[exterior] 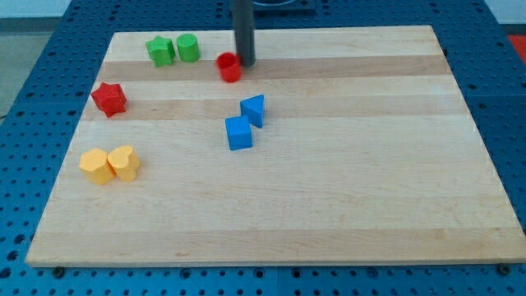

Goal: Push the red circle into the red star

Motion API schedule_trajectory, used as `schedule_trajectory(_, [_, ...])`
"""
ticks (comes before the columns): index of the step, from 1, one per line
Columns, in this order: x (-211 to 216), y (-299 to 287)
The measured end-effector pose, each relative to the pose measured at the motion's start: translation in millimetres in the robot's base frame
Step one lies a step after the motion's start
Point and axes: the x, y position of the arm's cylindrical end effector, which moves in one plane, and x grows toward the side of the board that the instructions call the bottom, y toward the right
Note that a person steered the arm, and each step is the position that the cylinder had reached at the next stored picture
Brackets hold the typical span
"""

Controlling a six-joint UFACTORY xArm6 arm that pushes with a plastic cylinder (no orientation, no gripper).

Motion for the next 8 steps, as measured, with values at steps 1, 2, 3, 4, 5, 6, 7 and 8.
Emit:
schedule_trajectory(1, [44.4, -44.1])
schedule_trajectory(2, [71.3, -73.6])
schedule_trajectory(3, [73.9, -45.7])
schedule_trajectory(4, [73.9, -105.0])
schedule_trajectory(5, [74.0, -137.5])
schedule_trajectory(6, [56.0, -123.3])
schedule_trajectory(7, [11.4, -114.4])
schedule_trajectory(8, [10.1, -114.6])
